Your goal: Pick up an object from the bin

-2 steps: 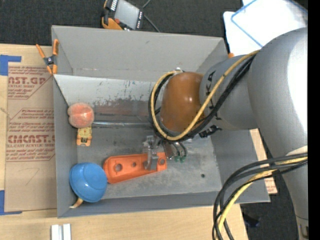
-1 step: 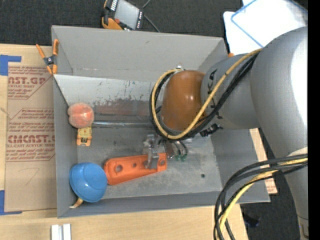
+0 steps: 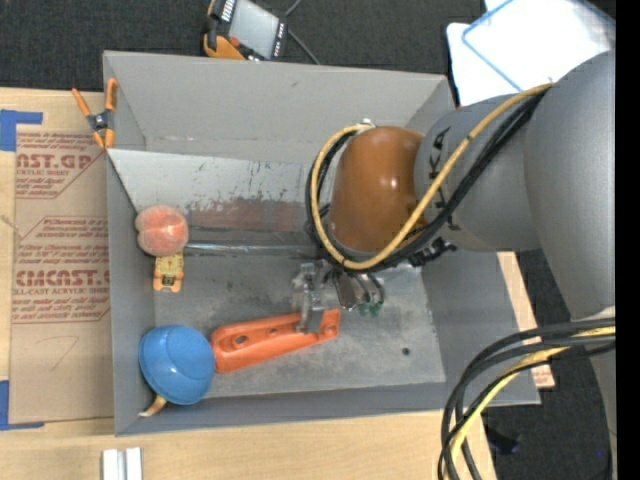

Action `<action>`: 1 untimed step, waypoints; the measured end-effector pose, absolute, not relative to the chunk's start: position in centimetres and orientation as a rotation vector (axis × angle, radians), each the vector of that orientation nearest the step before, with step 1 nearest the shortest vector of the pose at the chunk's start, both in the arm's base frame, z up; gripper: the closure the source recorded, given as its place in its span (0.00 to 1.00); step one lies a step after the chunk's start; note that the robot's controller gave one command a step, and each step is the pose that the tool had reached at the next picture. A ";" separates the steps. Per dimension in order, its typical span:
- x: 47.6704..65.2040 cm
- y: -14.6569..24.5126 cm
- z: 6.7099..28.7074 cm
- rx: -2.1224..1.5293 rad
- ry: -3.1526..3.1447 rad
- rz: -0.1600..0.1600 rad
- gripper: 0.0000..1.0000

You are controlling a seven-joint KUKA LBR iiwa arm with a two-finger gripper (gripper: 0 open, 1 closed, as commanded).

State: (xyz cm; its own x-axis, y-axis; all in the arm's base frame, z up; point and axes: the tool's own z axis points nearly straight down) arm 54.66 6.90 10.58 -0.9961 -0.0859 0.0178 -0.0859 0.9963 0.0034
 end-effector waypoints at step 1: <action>55.0 6.9 14.5 0.135 -3.132 -0.004 1.00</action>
Offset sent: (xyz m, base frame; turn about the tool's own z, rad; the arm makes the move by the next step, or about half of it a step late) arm 0.0025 0.0003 0.0750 -0.0007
